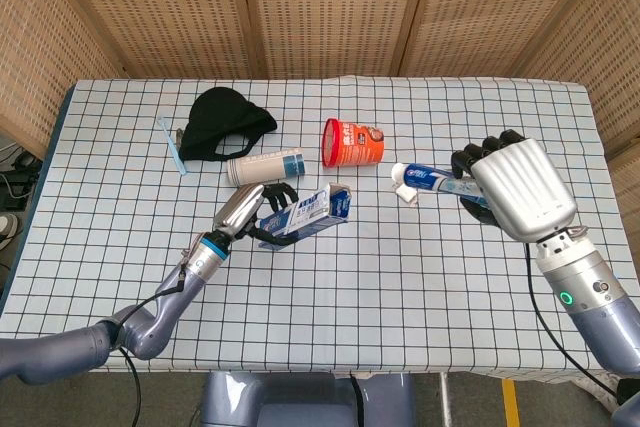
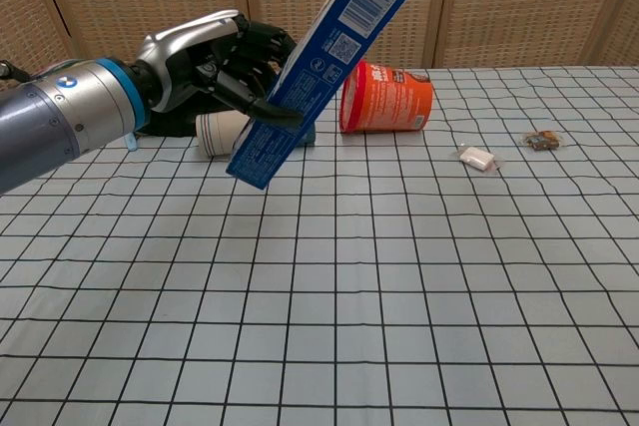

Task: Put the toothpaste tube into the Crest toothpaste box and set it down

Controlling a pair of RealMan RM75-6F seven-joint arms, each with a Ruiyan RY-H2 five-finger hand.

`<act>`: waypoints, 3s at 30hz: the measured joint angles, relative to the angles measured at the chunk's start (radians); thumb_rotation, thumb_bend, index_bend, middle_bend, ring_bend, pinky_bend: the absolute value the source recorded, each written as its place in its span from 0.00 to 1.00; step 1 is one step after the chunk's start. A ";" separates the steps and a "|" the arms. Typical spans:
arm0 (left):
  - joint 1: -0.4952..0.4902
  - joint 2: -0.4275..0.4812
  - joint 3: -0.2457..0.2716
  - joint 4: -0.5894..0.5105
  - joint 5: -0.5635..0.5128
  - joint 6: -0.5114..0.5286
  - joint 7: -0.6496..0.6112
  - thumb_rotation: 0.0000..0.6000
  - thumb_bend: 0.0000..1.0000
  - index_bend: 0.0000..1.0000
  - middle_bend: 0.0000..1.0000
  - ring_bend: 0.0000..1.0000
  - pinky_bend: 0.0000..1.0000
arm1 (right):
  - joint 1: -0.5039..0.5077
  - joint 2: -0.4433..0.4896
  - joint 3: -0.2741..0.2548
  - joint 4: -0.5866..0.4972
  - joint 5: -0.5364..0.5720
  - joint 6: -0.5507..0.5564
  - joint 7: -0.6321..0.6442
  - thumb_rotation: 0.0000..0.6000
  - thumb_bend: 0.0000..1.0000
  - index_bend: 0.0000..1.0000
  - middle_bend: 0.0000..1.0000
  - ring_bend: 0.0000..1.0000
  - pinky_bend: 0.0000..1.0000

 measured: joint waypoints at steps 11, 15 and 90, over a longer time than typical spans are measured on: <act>-0.019 -0.030 -0.001 0.027 -0.007 0.009 -0.004 1.00 0.09 0.53 0.46 0.46 0.48 | 0.067 0.094 0.040 -0.070 0.047 -0.108 0.037 1.00 0.64 0.67 0.64 0.55 0.52; -0.023 -0.035 -0.002 0.028 -0.004 0.016 -0.006 1.00 0.09 0.53 0.46 0.46 0.48 | 0.090 0.096 0.048 -0.086 0.075 -0.127 0.041 1.00 0.64 0.67 0.64 0.55 0.52; 0.014 -0.119 -0.010 -0.061 0.033 0.146 -0.396 1.00 0.12 0.58 0.48 0.46 0.46 | 0.117 -0.112 -0.064 0.153 0.220 0.204 -0.238 1.00 0.00 0.03 0.01 0.01 0.08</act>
